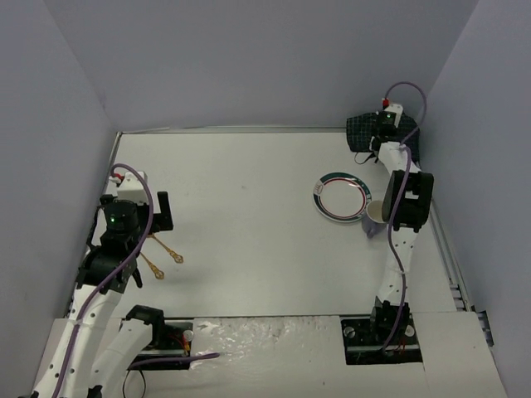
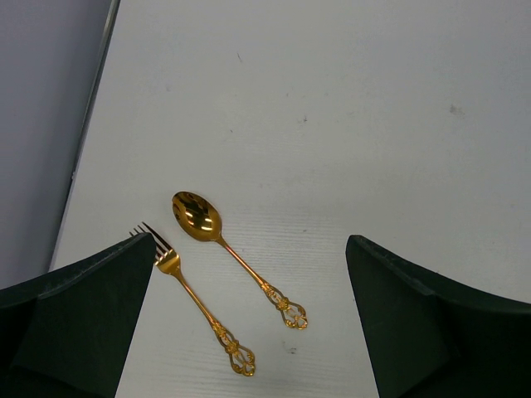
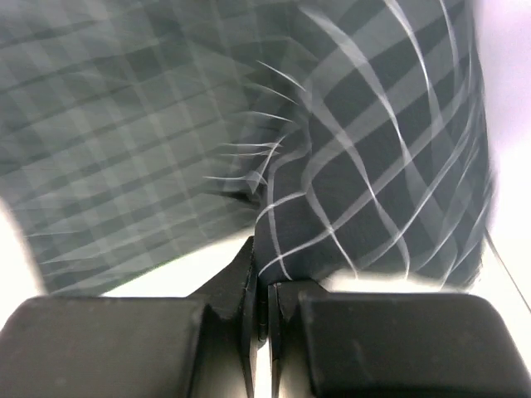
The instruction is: Set the dinner table for one person
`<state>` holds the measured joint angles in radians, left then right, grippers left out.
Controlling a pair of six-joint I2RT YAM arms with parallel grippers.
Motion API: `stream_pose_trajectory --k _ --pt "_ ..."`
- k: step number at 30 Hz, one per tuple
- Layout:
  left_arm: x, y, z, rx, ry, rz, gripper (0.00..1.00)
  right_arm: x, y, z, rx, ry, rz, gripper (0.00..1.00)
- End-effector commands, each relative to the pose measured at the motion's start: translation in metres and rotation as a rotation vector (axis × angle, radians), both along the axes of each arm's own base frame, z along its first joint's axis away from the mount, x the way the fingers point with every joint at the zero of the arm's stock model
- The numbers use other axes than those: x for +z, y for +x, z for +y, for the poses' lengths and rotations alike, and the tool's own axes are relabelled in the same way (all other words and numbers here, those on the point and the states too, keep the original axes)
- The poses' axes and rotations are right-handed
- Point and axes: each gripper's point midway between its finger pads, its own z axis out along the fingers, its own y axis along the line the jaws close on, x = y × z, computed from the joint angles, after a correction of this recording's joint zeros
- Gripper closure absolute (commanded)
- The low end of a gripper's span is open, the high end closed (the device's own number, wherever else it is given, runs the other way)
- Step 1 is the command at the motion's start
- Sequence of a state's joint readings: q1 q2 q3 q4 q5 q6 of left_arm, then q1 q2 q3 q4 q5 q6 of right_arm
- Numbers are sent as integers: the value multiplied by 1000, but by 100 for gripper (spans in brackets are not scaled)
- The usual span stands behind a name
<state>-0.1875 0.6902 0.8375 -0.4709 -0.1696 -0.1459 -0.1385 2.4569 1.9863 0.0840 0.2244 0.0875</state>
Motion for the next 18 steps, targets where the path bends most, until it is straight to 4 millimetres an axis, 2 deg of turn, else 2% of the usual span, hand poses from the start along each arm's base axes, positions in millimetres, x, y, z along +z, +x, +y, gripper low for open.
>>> stream_pose_trajectory --k 1,2,4,7,10,12,14,16,18 --pt "26 4 2 19 -33 -112 3 239 35 120 289 -128 -423 100" --pt "27 3 2 20 -34 -115 3 268 33 138 332 -135 -474 100" --pt "31 1 3 23 -35 -131 3 308 24 192 464 -154 -544 100" --pt "39 -4 1 19 -46 -146 3 365 0 255 619 -191 -646 100" --pt "48 -9 -1 4 -52 -150 3 400 -30 304 770 -202 -715 100" --pt "52 -14 -1 4 -53 -146 3 409 -53 329 860 -204 -726 100" --pt "54 -17 -1 6 -64 -144 3 404 -75 353 974 -233 -716 100" --pt "55 -22 -2 5 -83 -143 3 382 -99 376 1082 -227 -673 100" --pt "55 -24 -5 2 -106 -145 3 343 -124 393 1176 -189 -592 100"
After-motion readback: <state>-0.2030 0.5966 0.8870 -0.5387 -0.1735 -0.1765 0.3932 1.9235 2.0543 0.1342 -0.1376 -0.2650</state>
